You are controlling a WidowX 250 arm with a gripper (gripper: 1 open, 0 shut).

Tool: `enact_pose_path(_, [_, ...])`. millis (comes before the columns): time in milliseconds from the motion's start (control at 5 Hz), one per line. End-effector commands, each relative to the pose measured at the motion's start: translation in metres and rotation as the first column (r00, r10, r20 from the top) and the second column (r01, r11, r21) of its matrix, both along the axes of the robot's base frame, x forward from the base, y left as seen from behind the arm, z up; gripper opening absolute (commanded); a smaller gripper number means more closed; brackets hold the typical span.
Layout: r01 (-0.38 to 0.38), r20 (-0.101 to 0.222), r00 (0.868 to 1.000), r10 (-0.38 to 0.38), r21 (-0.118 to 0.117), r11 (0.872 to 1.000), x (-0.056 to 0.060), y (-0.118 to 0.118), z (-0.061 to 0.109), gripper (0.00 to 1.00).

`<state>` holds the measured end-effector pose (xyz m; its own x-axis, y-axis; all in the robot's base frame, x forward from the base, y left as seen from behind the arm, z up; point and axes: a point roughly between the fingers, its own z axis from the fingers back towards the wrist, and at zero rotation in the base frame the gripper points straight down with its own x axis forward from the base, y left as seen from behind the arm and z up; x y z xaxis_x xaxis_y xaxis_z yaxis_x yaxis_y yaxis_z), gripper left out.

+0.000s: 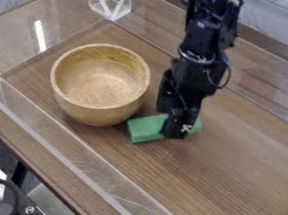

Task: Put the green block in the brown bowl

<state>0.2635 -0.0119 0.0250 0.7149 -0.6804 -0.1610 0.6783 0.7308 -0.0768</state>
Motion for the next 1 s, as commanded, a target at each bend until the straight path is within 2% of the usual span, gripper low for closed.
enact_pose_path(0, [0.018, 0.047, 0.999, -0.018, -0.011, 1.000, 0.0084, -0.0039, 0.0049, 1.00])
enact_pose_path(800, [0.009, 0.082, 0.997, -0.007, -0.025, 1.000, 0.0107, -0.0061, -0.0032, 1.00])
